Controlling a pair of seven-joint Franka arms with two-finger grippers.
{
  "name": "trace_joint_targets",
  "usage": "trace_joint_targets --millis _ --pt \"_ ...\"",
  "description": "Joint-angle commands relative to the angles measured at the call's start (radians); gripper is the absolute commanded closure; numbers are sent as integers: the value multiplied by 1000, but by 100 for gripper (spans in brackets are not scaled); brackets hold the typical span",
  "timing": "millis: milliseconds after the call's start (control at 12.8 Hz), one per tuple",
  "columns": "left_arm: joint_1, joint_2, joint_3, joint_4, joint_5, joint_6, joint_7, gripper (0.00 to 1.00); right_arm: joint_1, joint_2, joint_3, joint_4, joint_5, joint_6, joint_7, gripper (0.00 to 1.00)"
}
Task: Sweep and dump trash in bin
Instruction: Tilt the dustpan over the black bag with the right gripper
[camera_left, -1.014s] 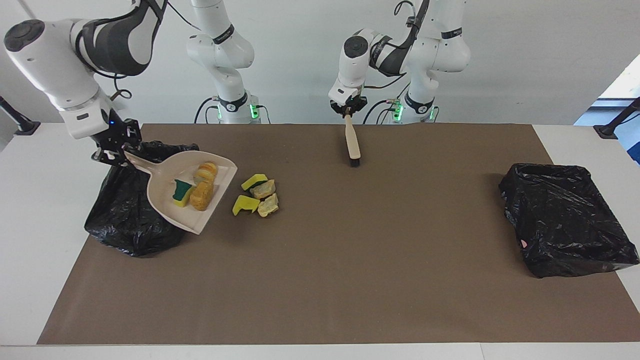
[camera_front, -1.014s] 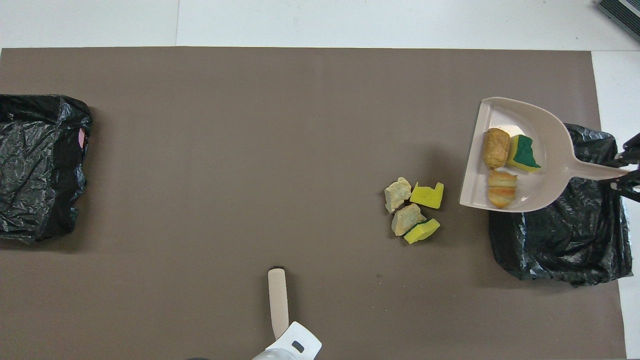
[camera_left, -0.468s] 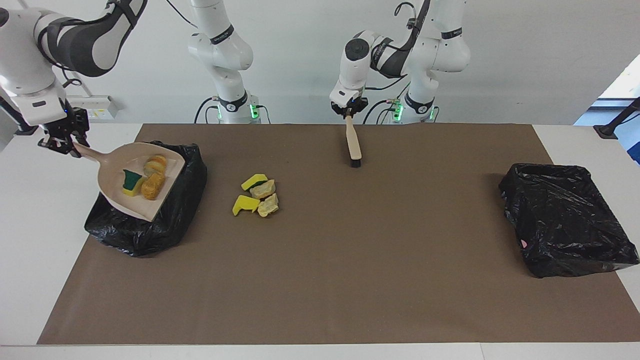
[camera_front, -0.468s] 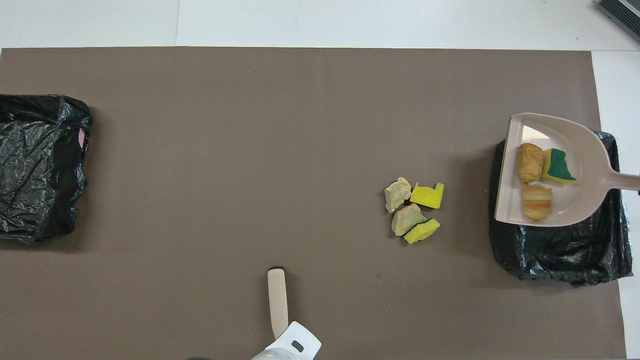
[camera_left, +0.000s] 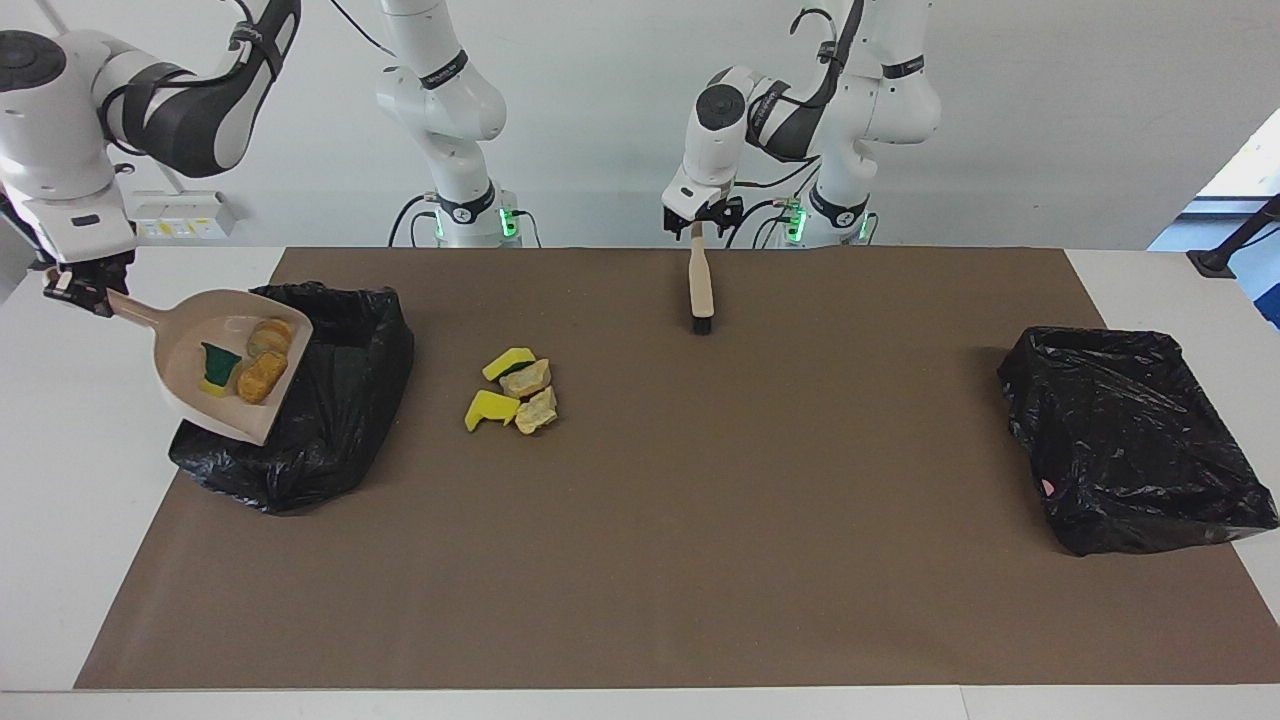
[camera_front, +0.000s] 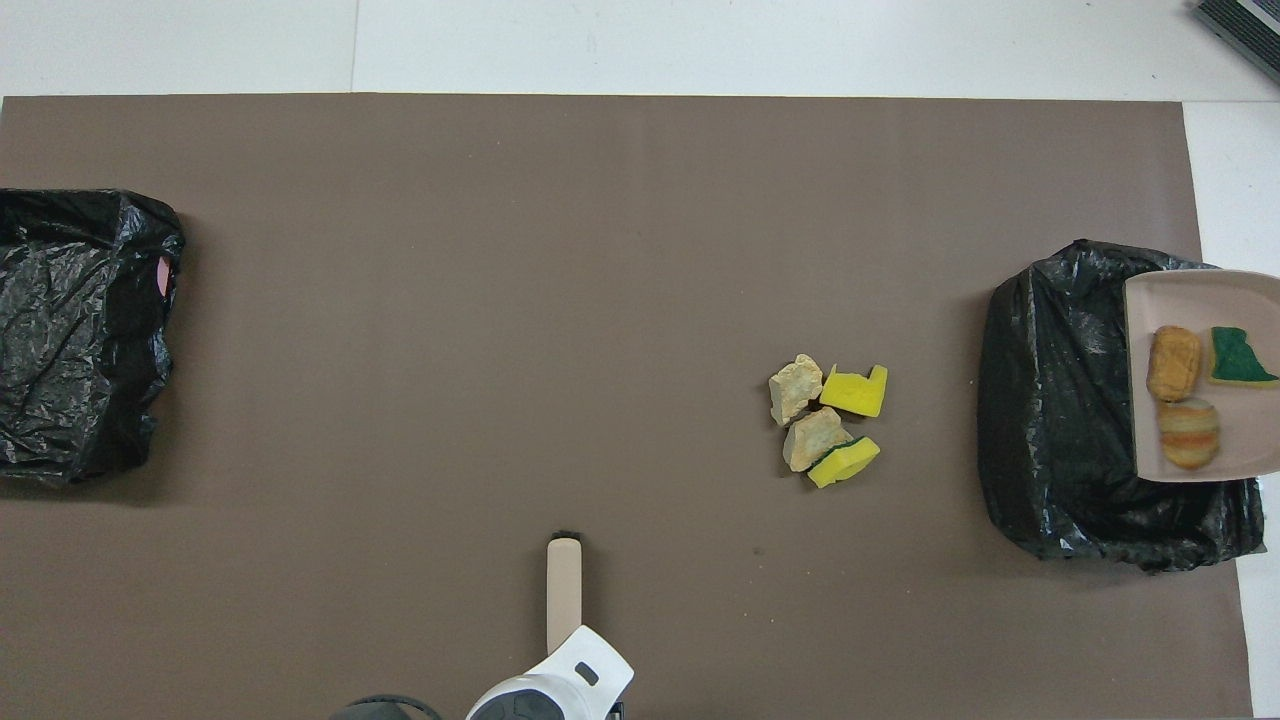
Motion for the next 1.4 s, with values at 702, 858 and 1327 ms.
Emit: trace_joint_targets --millis 702,858,1327 --pt "100 331 339 503 467 -159 131 0 61 -10 11 -17 -186 13 -52 100" --pt "98 321 439 593 468 -179 221 0 61 -10 13 -17 -187 15 -53 100" --pt "112 322 594 852 509 -376 433 0 58 0 13 15 -171 9 -39 100"
